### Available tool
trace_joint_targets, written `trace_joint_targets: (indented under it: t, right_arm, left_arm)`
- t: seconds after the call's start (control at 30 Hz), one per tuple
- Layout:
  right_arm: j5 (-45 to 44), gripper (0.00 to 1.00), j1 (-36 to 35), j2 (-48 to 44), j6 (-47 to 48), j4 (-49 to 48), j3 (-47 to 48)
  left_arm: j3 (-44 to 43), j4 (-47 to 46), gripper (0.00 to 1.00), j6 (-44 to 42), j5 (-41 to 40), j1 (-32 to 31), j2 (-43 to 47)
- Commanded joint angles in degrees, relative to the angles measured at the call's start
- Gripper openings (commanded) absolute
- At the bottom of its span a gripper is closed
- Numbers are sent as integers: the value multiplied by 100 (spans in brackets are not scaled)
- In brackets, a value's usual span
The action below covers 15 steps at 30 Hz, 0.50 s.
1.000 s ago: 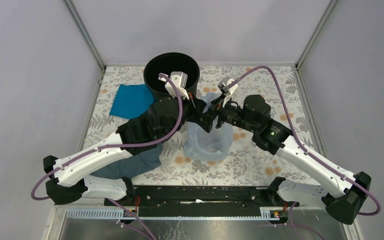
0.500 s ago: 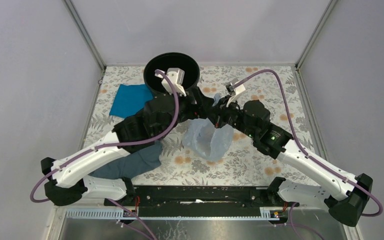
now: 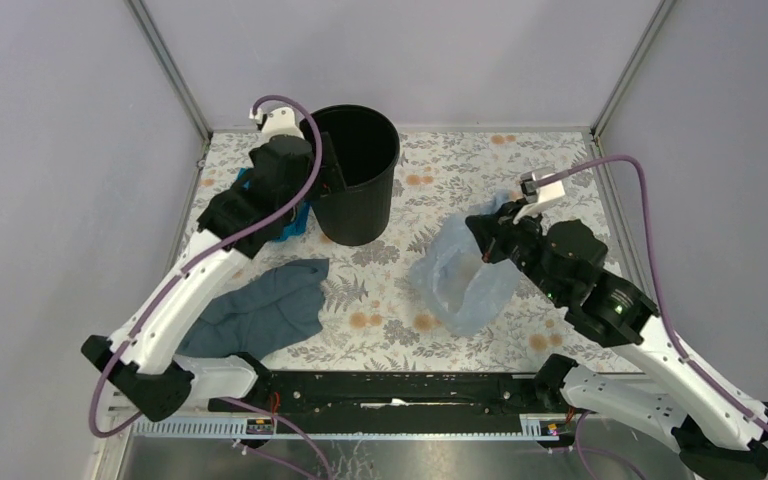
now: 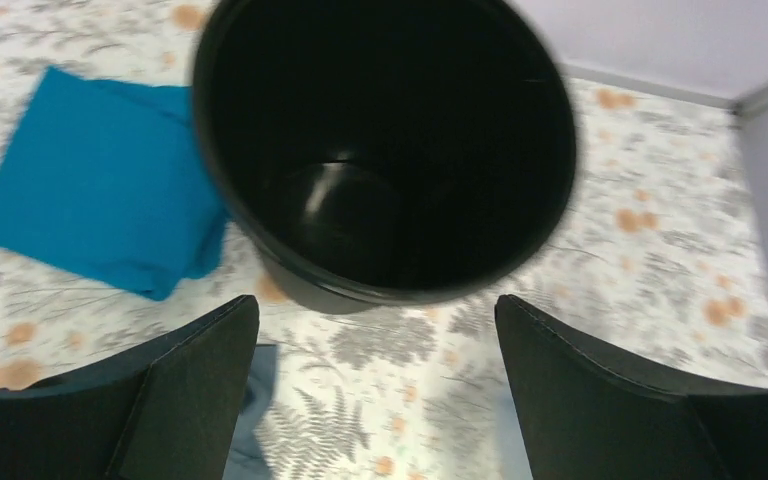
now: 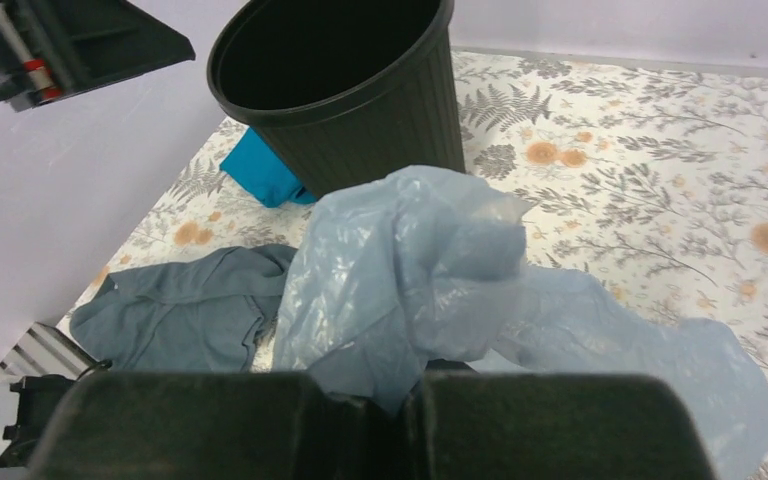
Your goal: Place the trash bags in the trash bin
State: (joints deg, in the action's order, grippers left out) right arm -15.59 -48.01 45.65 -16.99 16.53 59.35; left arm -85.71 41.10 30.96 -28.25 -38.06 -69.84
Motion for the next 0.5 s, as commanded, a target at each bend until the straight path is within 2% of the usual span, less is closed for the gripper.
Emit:
trace_joint_targets:
  t: [0.0,0.1,0.23,0.47]
  right_arm:
    - [-424,0,-29,-157,231,398,225]
    - [-427,0,-31,-205,275,467,255]
    - [-371,0,-32,-292,268,493,231]
    - [-463,0,-31,-423,329,527,261]
  left_arm:
    - [-246,404,93,-300,50,879,-297]
    - [-242,173,93,-320,630,1474,-569]
    - [-333,-46,93,-297,799,1637,-985]
    - [-98,-406,66,-439,902,1662,-1225]
